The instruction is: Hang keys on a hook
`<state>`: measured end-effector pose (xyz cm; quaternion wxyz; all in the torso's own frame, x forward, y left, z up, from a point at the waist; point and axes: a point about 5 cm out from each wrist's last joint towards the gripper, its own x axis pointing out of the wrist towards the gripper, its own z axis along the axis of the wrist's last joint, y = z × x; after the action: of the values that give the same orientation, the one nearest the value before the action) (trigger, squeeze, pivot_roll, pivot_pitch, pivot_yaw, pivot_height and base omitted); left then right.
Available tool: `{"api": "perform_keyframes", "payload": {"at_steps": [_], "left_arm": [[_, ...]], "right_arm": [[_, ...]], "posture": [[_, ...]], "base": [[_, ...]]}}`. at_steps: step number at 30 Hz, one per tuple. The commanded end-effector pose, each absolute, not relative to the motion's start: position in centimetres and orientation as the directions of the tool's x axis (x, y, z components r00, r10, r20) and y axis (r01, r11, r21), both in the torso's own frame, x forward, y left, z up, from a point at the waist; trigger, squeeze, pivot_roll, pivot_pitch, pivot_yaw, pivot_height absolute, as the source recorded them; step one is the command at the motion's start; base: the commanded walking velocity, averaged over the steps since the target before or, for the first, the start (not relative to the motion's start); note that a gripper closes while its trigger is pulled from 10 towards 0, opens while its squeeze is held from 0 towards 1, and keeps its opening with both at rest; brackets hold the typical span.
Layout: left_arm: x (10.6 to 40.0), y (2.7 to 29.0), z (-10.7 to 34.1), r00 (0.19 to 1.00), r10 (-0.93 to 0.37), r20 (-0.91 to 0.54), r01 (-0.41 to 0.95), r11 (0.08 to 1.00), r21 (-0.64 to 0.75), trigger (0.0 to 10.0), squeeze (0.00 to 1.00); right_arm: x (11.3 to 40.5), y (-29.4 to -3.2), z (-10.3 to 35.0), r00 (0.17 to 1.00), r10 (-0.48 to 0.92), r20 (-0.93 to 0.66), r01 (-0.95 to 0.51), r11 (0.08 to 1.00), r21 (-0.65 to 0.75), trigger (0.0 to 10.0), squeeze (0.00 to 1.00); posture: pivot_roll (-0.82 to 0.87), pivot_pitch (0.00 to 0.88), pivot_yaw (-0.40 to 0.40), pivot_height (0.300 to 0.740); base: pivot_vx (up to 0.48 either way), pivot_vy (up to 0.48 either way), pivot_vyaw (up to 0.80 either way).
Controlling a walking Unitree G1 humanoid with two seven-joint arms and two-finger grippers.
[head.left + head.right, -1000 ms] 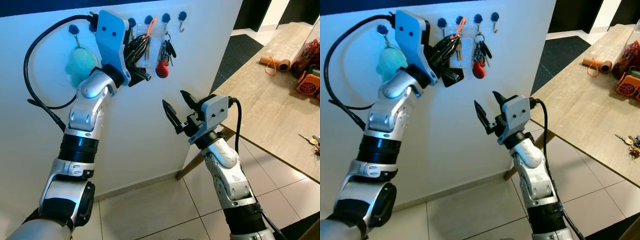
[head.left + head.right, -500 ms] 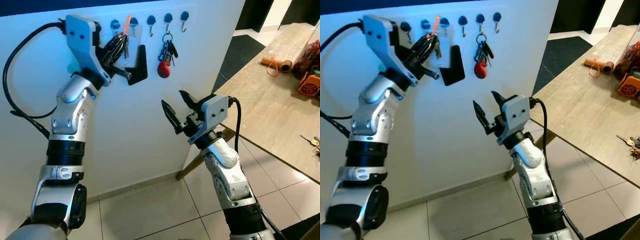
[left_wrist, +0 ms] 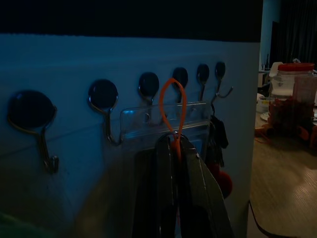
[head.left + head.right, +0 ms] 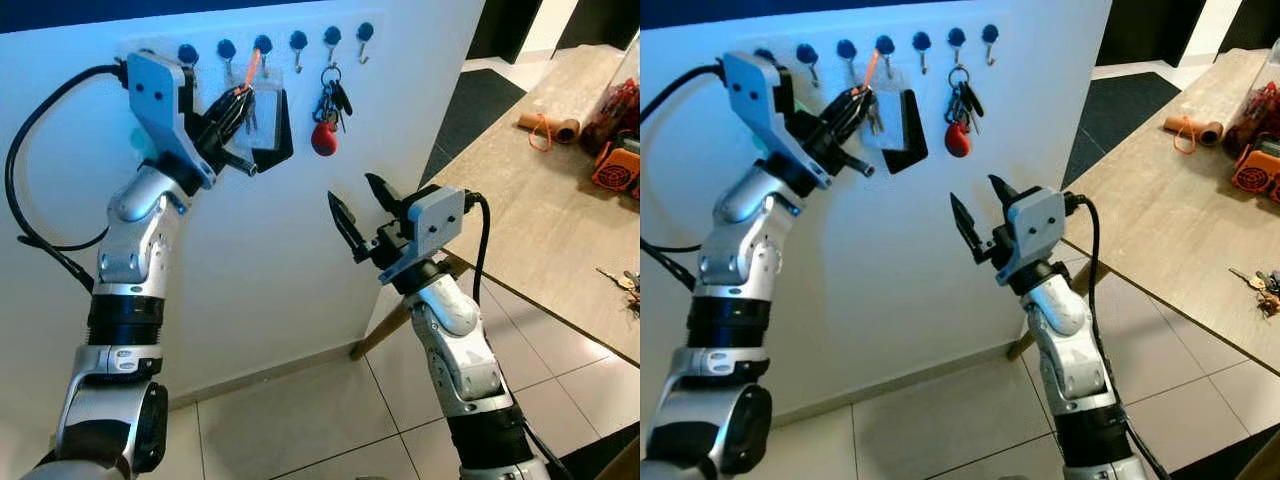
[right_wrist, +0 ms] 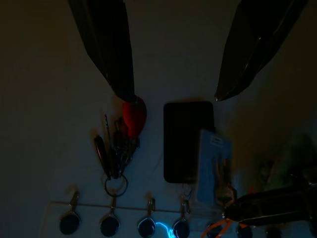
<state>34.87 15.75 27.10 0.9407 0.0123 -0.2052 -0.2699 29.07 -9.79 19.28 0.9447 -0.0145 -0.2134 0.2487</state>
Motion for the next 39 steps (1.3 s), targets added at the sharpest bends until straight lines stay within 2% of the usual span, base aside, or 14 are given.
{"api": "perform_keyframes", "payload": {"at_steps": [1, 34, 39], "left_arm": [[34.7, 16.2, 27.1, 0.769, -0.522, 0.368, 0.502, 0.85, 0.158, 10.0, 0.0], [36.1, 17.5, 25.4, 0.872, -0.408, 0.27, 0.359, 0.909, 0.213, 10.0, 0.0], [35.9, 17.6, 25.7, 0.863, -0.395, 0.314, 0.351, 0.917, 0.188, 10.0, 0.0]], "right_arm": [[28.8, -9.9, 19.3, 0.783, 0.476, 0.4, -0.464, 0.876, -0.135, 10.0, 0.0], [28.4, -9.3, 19.9, 0.746, 0.512, 0.426, -0.505, 0.852, -0.141, 10.0, 0.0], [28.4, -9.2, 20.0, 0.743, 0.515, 0.428, -0.508, 0.85, -0.141, 10.0, 0.0]], "posture": [[0.03, 0.065, -0.016, 0.74], [0.02, 0.062, -0.018, 0.74], [0.02, 0.06, -0.018, 0.74]], "base": [[0.0, 0.0, 0.0], [0.0, 0.0, 0.0], [0.0, 0.0, 0.0]]}}
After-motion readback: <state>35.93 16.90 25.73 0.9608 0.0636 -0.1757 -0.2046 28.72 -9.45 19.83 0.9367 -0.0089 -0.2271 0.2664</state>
